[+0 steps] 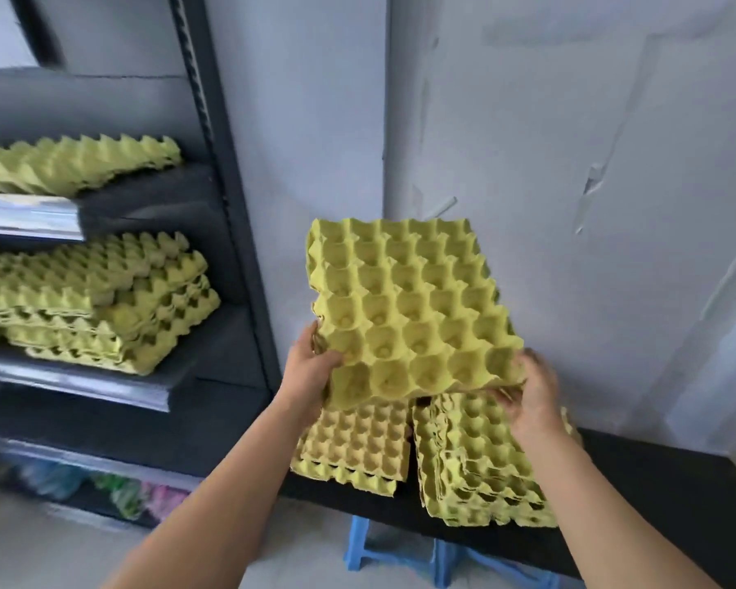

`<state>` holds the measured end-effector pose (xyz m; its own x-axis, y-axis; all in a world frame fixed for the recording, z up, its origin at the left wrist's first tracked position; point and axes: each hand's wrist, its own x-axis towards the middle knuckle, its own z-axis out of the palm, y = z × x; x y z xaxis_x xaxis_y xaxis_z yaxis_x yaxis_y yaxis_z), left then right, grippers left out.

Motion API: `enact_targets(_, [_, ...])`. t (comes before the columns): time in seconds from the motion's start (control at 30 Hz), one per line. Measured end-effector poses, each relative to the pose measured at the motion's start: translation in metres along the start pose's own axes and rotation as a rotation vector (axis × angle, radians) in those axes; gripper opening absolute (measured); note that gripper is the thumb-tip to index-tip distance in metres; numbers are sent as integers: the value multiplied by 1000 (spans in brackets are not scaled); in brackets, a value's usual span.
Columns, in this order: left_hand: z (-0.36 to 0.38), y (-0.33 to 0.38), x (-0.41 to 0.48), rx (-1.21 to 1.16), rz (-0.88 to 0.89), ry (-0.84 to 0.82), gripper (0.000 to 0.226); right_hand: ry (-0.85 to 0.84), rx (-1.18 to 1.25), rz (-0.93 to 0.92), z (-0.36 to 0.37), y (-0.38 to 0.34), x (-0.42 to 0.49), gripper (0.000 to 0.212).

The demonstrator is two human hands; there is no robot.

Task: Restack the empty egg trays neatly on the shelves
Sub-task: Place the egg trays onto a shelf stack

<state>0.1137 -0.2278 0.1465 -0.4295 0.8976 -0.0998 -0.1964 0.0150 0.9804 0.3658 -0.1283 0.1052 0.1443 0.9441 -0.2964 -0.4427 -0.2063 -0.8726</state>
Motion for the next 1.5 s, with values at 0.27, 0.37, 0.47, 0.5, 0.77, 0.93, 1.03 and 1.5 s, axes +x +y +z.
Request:
enact_targets(0.27, [-102, 92, -30, 21, 188, 247, 62, -387, -229, -129, 108, 10, -53, 33])
enact_targets(0.37, [-141, 136, -38, 110, 291, 283, 45, -522, -238, -139, 158, 17, -78, 54])
enact_targets(0.47, [-189, 177, -33, 182, 352, 348, 42, -589, -106, -116, 213, 24, -111, 48])
enact_targets(0.5, [-208, 192, -29, 196, 369, 359, 42, -589, -52, -108, 233, 27, -123, 47])
enact_targets(0.77, [-322, 274, -14, 1156, 886, 488, 57, -568, 138, -216, 376, 43, -213, 37])
enact_targets(0.93, [-365, 265, 16, 1967, 1121, 409, 69, -510, 140, -231, 456, 49, -239, 40])
enact_targets(1.03, [-388, 276, 44, 1880, 1206, 511, 81, -521, 124, -228, 500, 48, -248, 40])
enact_targets(1.5, [-492, 316, 176, 1706, 975, 584, 36, -441, -1136, -892, 648, 68, -216, 70])
